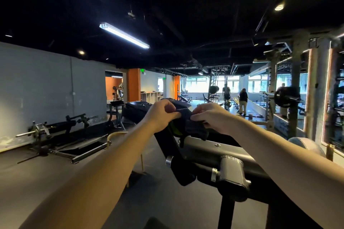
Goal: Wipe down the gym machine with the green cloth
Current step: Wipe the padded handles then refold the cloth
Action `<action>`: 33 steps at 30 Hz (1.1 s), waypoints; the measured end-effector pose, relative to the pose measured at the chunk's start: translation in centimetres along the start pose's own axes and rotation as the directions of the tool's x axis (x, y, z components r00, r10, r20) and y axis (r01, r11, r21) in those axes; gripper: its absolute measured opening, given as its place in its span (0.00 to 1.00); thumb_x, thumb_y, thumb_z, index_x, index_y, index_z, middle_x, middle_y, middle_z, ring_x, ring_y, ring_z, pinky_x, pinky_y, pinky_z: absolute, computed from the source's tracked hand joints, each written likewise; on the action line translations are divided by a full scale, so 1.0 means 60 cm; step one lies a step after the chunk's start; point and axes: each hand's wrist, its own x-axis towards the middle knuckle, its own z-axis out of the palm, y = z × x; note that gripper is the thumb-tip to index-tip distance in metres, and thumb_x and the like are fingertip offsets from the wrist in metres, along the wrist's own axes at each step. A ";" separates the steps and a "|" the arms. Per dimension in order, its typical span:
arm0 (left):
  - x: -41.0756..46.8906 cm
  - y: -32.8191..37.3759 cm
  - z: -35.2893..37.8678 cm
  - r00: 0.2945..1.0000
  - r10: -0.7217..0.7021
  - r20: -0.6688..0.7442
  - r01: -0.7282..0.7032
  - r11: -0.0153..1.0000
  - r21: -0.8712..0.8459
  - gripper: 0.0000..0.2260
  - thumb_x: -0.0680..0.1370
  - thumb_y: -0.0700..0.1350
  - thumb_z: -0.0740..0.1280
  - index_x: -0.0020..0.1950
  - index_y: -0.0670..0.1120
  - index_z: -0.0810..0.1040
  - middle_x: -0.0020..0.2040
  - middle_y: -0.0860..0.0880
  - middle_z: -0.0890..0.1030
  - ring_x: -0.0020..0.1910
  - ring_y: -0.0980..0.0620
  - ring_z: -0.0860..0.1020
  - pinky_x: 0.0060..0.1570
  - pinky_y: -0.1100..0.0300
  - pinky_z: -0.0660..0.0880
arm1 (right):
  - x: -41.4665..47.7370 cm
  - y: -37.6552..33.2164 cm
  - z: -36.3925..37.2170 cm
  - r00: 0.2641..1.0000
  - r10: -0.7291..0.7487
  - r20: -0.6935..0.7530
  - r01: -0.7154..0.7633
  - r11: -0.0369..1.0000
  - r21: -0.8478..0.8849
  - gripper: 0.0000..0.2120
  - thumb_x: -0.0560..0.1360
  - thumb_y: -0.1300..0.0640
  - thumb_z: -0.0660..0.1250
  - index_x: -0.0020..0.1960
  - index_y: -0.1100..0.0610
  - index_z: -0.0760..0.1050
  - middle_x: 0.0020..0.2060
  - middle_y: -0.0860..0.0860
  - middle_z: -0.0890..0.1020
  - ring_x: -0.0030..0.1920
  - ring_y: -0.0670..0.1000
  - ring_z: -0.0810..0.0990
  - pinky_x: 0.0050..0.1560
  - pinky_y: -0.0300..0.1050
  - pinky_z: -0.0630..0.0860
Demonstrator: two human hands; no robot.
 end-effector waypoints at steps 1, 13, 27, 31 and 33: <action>0.005 -0.011 0.002 0.999 -0.007 -0.039 0.008 1.000 0.017 0.11 0.77 0.47 0.75 0.57 0.48 0.79 0.52 0.53 0.80 0.54 0.52 0.79 0.55 0.57 0.76 | 0.009 0.011 -0.009 1.000 0.027 -0.015 -0.027 0.999 0.018 0.04 0.74 0.65 0.75 0.45 0.58 0.82 0.42 0.55 0.84 0.47 0.55 0.82 0.50 0.49 0.80; 0.008 -0.104 0.055 0.933 -0.031 -0.359 0.204 0.867 0.454 0.30 0.72 0.63 0.75 0.67 0.50 0.70 0.69 0.50 0.64 0.71 0.47 0.61 0.71 0.49 0.66 | 0.110 0.100 0.053 0.992 -0.074 0.103 0.076 0.997 -0.012 0.09 0.77 0.57 0.73 0.56 0.56 0.78 0.47 0.55 0.82 0.42 0.51 0.83 0.40 0.44 0.80; -0.012 -0.168 0.077 0.889 0.055 -0.455 0.071 0.965 0.254 0.34 0.74 0.41 0.77 0.75 0.43 0.63 0.76 0.48 0.59 0.77 0.46 0.61 0.75 0.42 0.65 | 0.157 0.139 0.157 0.929 -0.232 0.286 0.335 0.857 -0.392 0.33 0.87 0.46 0.49 0.82 0.56 0.35 0.81 0.58 0.36 0.81 0.59 0.33 0.80 0.55 0.38; -0.015 -0.167 0.081 0.894 0.058 -0.443 0.059 0.967 0.246 0.34 0.75 0.43 0.76 0.76 0.44 0.64 0.75 0.60 0.57 0.77 0.50 0.58 0.74 0.42 0.67 | 0.226 0.084 0.149 0.951 -0.170 0.258 0.251 0.913 -0.323 0.27 0.88 0.51 0.46 0.83 0.56 0.41 0.82 0.57 0.41 0.81 0.59 0.36 0.80 0.56 0.36; -0.020 -0.161 0.083 0.899 0.033 -0.436 0.081 0.967 0.240 0.33 0.76 0.44 0.75 0.77 0.43 0.64 0.79 0.53 0.56 0.79 0.49 0.56 0.77 0.44 0.64 | 0.250 0.060 0.143 0.949 -0.158 0.274 0.251 0.904 -0.346 0.25 0.87 0.58 0.46 0.83 0.58 0.48 0.82 0.59 0.48 0.82 0.60 0.42 0.81 0.57 0.39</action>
